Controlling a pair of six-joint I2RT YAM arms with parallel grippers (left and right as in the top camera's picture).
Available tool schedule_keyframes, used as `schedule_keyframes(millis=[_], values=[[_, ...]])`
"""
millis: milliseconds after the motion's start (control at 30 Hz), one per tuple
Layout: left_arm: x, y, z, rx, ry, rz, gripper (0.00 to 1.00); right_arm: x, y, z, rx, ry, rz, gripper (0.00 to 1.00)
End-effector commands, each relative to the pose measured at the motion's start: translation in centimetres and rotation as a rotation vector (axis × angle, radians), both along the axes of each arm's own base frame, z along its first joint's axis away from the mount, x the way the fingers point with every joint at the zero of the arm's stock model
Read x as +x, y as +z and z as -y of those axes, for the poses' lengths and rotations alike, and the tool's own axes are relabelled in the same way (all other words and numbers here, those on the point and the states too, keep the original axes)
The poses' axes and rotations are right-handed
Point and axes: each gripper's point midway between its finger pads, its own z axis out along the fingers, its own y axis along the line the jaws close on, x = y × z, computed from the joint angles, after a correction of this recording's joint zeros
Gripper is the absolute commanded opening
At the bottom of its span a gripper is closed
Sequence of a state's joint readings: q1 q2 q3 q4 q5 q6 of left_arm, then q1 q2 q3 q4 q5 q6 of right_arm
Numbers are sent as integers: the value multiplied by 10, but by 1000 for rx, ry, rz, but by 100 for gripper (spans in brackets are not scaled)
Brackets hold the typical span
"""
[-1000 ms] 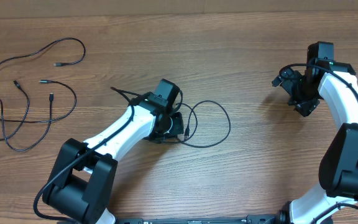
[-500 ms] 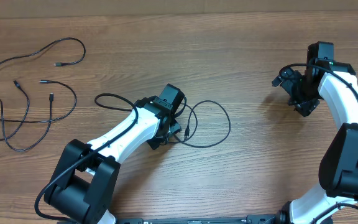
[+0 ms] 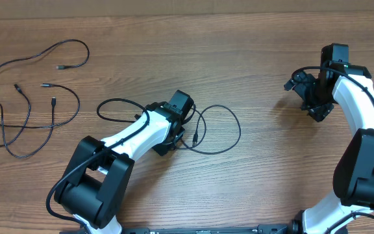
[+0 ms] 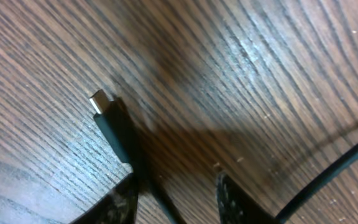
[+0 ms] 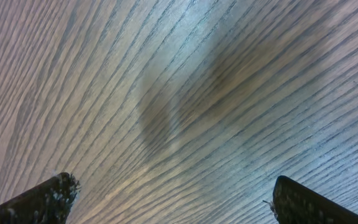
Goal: Untangle cables
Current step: 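Lower the left gripper onto the center loop and grasp the cable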
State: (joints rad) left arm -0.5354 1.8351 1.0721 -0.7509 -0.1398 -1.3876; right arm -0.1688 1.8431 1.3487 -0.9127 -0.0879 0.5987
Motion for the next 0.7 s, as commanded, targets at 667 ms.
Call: schedule_keyframes(millis=[667], values=[[36, 20, 59, -160, -608, 103, 33, 1, 3, 3, -14, -3, 9, 100]])
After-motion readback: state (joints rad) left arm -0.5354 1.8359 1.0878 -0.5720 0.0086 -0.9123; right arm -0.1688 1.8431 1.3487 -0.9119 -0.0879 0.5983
